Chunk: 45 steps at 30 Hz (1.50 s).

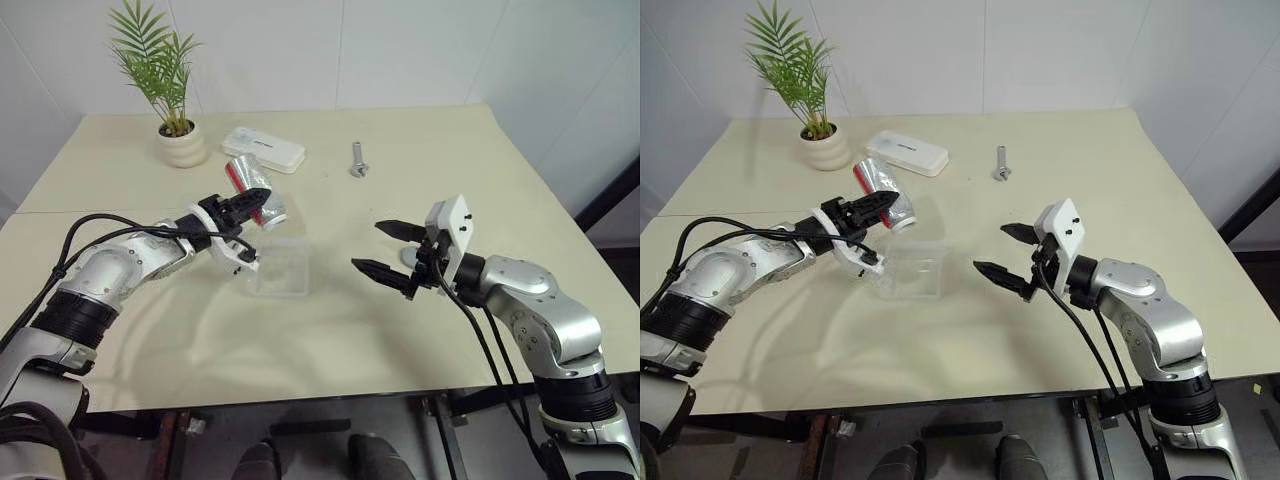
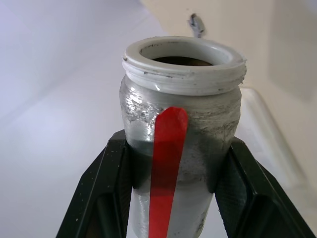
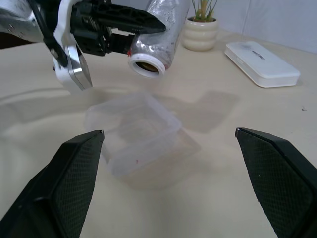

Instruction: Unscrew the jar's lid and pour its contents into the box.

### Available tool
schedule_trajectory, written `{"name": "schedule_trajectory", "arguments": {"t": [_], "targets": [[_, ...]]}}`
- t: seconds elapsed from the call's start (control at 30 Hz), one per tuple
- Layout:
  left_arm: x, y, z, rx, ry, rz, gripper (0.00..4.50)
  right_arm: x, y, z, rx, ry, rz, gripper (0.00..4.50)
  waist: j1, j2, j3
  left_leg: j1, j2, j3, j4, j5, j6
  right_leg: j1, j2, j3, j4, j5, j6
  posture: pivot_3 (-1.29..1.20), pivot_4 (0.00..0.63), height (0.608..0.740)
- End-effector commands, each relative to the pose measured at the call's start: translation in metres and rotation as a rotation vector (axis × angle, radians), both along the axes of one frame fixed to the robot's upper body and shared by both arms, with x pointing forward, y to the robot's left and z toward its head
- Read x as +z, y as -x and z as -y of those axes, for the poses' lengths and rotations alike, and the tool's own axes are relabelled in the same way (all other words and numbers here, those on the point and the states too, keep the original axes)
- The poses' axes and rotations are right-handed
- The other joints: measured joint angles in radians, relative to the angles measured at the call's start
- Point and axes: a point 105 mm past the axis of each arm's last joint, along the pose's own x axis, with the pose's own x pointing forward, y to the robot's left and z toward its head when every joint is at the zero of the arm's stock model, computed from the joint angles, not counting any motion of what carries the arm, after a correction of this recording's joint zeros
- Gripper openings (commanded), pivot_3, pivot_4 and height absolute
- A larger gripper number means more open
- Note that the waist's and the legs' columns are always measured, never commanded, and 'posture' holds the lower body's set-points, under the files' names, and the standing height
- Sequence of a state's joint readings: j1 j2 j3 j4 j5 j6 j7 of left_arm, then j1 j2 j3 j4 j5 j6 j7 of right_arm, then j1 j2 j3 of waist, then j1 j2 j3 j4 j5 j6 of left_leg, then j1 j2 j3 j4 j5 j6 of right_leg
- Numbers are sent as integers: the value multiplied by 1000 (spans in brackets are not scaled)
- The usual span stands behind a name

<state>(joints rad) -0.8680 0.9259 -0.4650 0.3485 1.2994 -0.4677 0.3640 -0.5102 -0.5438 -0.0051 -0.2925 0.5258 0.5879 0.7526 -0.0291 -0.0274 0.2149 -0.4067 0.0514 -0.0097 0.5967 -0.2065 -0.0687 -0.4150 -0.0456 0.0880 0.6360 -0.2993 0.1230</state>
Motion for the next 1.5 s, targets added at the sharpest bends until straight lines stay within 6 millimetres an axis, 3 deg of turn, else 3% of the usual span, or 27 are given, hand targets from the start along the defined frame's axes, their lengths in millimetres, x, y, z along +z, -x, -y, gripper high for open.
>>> {"name": "schedule_trajectory", "arguments": {"t": [0.03,0.3,0.5,0.6,0.7,0.8,0.97,1.1,1.2,1.3,1.43,1.5], "targets": [[10,-5,-7,21,-36,27,1876,11,6,-2,9,-17,56,4479,0,0,0,0,0,0,0,0,0,0,0,0,0,0,0,0,150,740],[4,3,2,-34,-24,-28,1876,10,4,-1,5,-28,54,4479,0,0,0,0,0,1,0,0,0,-1,0,1,0,0,0,0,150,740],[22,10,-16,1,260,-169,1876,6,6,0,12,-24,47,4479,-1,0,0,0,0,1,1,0,0,-1,0,1,1,0,0,0,150,740],[37,9,-45,64,596,-314,1876,5,8,1,25,-9,51,4479,-3,0,0,0,0,2,1,0,0,-1,0,1,3,0,0,0,150,740],[42,0,-93,161,1126,-508,1876,4,9,1,43,5,57,4479,-1,0,0,1,1,2,3,0,0,-1,0,1,4,0,0,0,150,740],[36,-3,-139,197,1582,-609,1876,4,9,0,59,22,69,4479,-5,0,0,0,1,2,9,-1,1,0,1,1,8,0,0,0,150,740],[12,4,-193,155,2120,-616,1876,3,5,1,81,69,108,4479,-15,-1,0,1,1,1,15,-1,2,2,1,2,10,1,2,0,150,740],[-6,8,-207,105,2250,-605,1876,2,1,-1,108,108,146,4479,-17,-2,-1,1,0,1,16,-1,2,3,1,2,9,3,2,0,150,740],[-36,15,-219,93,2342,-557,1876,3,-5,-8,137,118,169,4479,-21,-3,-1,1,1,1,16,-1,2,3,1,2,9,3,2,0,150,740],[-52,23,-225,72,2380,-520,1876,4,-8,-12,148,118,175,4479,-24,-4,-1,1,1,1,16,-1,2,3,1,2,8,4,1,0,150,740],[-61,29,-228,50,2403,-528,1876,5,-10,-15,154,108,178,4479,-23,-5,-1,1,1,1,15,-2,1,2,1,1,8,4,1,0,150,740],[-66,33,-230,42,2428,-531,2605,5,-11,-17,158,102,176,4500,-24,-5,-1,1,1,1,15,-2,1,2,1,2,8,4,1,0,150,740]]}}
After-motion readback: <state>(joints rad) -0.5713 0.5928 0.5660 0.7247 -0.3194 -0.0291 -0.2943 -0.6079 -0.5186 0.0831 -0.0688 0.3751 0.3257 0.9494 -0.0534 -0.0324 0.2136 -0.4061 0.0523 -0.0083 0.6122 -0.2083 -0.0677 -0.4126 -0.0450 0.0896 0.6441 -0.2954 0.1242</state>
